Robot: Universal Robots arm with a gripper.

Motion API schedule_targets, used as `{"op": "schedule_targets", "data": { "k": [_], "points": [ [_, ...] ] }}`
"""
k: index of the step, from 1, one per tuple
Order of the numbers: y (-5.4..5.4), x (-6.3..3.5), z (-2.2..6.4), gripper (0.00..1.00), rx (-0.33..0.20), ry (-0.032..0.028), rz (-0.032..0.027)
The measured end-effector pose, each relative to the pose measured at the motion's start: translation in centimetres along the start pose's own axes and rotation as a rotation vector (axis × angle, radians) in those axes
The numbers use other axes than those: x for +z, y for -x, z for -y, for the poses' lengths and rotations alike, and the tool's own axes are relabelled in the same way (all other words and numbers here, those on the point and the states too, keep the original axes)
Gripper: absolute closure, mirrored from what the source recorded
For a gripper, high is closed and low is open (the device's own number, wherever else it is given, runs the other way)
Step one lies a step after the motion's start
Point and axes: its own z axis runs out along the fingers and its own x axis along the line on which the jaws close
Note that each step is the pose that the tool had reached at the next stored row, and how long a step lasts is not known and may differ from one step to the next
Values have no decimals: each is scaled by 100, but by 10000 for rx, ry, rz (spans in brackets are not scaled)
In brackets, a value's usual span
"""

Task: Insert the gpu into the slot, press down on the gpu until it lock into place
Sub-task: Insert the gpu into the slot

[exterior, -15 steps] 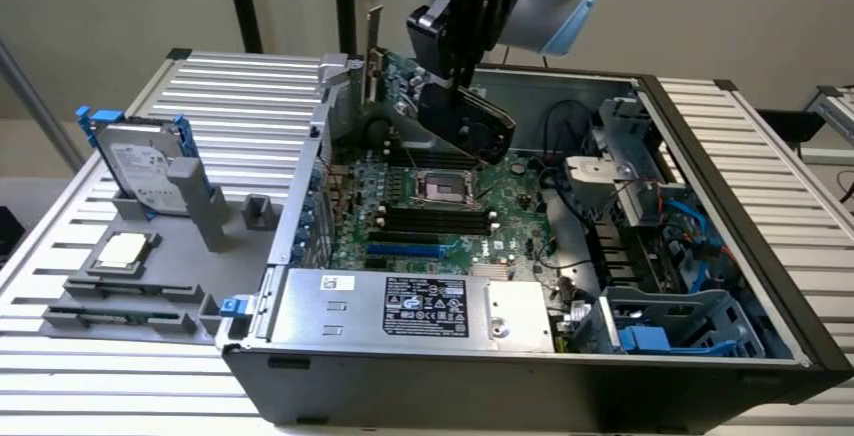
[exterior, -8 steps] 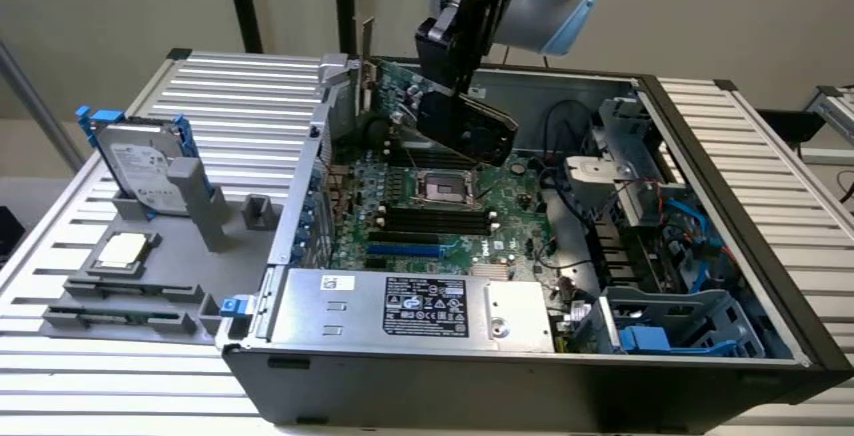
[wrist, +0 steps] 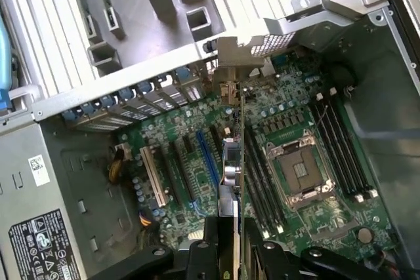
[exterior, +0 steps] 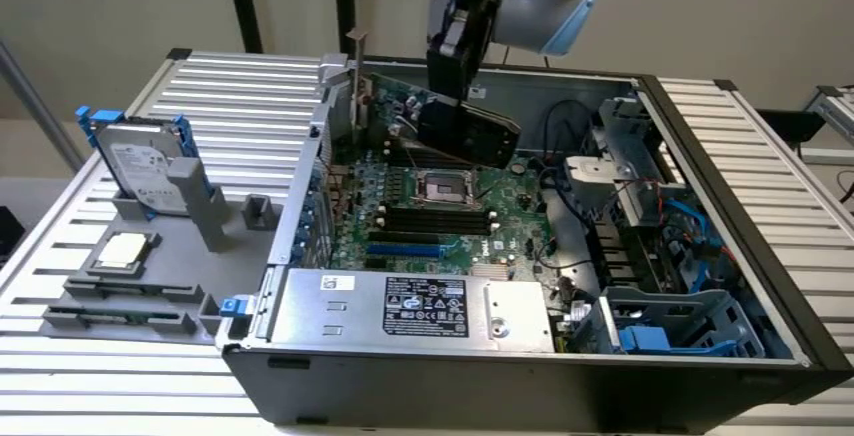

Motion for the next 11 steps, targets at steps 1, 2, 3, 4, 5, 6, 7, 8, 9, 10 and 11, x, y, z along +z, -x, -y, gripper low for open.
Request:
{"op": "schedule_targets", "data": {
  "k": [1,2,3,4,5,6,7,8,9,10,11],
  "points": [
    [0,9,0,73,-177,-15,-9],
    [0,18,1,73,-358,-29,-17],
    [1,28,2,73,-553,-45,-26],
    [1,37,2,73,-732,-60,-32],
    [1,45,3,73,-913,-75,-39],
    [2,54,4,73,-1091,-90,-45],
    [2,62,4,73,-1272,-105,-50],
    [2,70,5,73,-1450,-120,-56],
    [3,79,5,73,-1630,-134,-61],
    [3,87,6,73,-1814,-150,-68],
    [3,95,6,73,-1993,-164,-74]
  ]
}}
